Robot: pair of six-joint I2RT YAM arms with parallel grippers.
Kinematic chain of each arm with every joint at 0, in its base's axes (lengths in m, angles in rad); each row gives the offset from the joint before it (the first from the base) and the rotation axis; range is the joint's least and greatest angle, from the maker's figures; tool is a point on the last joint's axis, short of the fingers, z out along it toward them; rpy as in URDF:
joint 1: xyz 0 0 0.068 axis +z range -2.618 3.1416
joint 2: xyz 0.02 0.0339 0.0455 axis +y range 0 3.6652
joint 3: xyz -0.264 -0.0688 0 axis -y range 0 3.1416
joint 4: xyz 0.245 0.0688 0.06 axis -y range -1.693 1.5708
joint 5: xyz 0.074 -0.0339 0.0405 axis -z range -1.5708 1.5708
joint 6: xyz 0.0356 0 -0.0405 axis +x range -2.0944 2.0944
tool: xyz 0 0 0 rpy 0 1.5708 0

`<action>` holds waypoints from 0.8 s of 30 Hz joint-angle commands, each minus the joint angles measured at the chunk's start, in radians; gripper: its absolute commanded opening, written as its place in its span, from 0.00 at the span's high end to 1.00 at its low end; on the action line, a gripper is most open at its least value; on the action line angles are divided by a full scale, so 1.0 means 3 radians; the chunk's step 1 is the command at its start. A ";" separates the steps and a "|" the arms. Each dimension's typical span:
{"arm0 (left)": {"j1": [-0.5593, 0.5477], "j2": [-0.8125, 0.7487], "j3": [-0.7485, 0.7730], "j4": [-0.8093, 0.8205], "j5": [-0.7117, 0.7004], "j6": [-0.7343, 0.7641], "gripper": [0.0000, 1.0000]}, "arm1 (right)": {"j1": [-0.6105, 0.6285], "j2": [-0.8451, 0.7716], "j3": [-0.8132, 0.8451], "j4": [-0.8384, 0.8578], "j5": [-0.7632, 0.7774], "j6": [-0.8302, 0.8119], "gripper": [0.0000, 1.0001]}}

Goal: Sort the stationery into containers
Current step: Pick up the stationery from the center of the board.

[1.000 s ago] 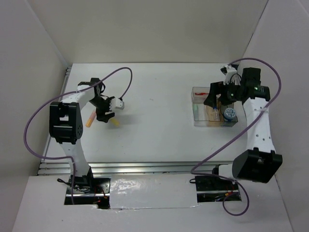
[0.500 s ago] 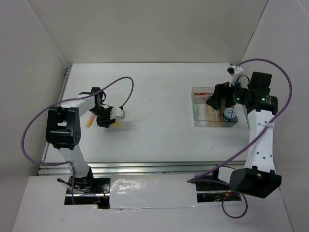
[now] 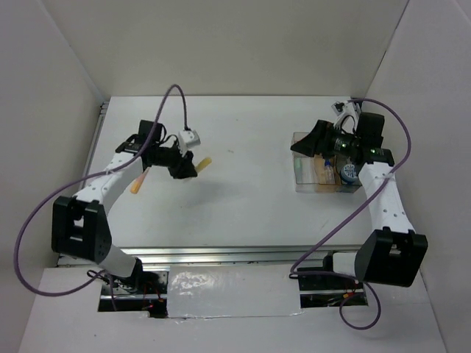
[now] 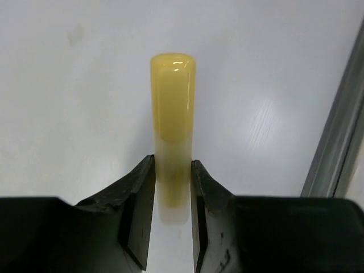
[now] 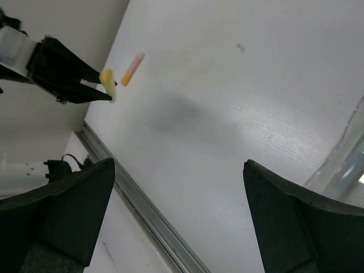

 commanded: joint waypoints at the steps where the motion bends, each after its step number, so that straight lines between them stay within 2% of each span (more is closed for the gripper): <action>1: -0.0126 -0.0423 -0.0101 0.1958 0.0971 -0.2174 1.00 | 0.0139 0.0156 0.0024 0.0788 -0.0242 0.0665 0.00; 2: -0.0142 -0.0474 -0.0284 0.2348 0.1044 -0.3045 1.00 | 0.0236 0.0212 0.0055 0.0835 -0.0293 0.0716 0.00; 4: -0.0238 -0.0485 -0.0337 0.3232 0.1126 -0.3892 1.00 | 0.0308 0.0268 0.0091 0.1043 -0.0420 0.0885 0.00; 6: -0.0275 -0.0383 -0.0317 0.3664 0.1157 -0.4385 1.00 | 0.0370 0.0345 0.0157 0.1197 -0.0640 0.1099 0.00; 7: -0.0290 -0.0342 -0.0327 0.4172 0.1157 -0.4914 1.00 | 0.0385 0.0365 0.0188 0.1355 -0.0697 0.1161 0.00; 10: -0.0280 -0.0265 -0.0368 0.4652 0.1020 -0.5531 0.99 | 0.0472 0.0447 0.0402 0.1408 -0.0906 0.1182 0.00; 15: -0.0275 -0.0255 -0.0398 0.4801 0.0902 -0.5895 0.99 | 0.0840 0.0519 0.0648 0.1020 -0.1025 0.0784 0.00; 18: -0.0295 -0.0280 -0.0465 0.4888 0.0851 -0.5958 0.99 | 0.1034 0.0570 0.0674 0.1019 -0.0943 0.0727 0.00; 24: -0.0306 -0.0332 -0.0546 0.4714 0.0820 -0.5937 0.99 | 0.1137 0.0912 0.0678 0.1712 -0.0994 0.1422 0.00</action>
